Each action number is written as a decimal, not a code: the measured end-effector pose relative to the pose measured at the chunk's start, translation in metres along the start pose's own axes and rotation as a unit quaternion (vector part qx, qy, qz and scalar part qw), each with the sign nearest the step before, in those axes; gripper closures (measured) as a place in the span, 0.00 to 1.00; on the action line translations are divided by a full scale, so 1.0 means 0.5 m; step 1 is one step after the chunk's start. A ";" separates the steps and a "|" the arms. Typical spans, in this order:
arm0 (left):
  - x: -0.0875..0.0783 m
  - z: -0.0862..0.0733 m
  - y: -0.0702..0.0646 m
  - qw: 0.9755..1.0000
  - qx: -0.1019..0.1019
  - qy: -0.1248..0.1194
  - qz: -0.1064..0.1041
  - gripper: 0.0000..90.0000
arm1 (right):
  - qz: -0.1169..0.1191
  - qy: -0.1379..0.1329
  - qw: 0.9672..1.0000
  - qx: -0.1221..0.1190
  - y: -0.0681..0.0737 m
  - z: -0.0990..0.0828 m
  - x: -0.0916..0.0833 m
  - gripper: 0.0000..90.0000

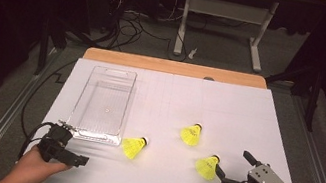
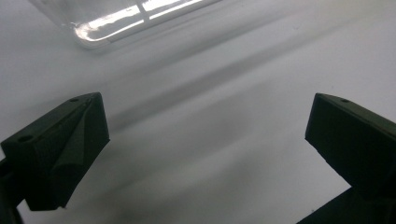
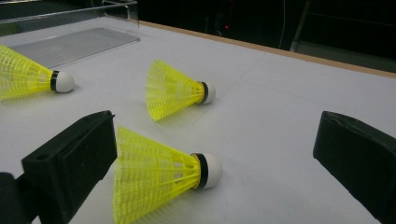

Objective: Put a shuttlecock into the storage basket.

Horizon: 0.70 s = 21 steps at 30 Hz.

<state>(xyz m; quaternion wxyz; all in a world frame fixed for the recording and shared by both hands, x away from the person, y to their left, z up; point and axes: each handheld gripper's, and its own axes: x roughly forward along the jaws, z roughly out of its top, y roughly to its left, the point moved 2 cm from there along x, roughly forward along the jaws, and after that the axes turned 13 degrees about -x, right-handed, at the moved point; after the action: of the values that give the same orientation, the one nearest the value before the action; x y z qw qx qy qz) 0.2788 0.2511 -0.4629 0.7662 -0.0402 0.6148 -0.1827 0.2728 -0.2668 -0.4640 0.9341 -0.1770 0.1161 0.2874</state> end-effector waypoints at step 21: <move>-0.001 0.012 -0.046 0.998 0.030 0.060 0.005 0.01 | 0.005 0.002 1.000 0.002 0.002 -0.003 -0.003 0.00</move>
<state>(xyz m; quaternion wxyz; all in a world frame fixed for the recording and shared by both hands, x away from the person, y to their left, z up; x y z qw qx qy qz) 0.2793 0.2289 -0.4541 0.7295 -0.0031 0.6542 -0.1998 0.2708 -0.2675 -0.4649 0.9326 -0.1754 0.1192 0.2918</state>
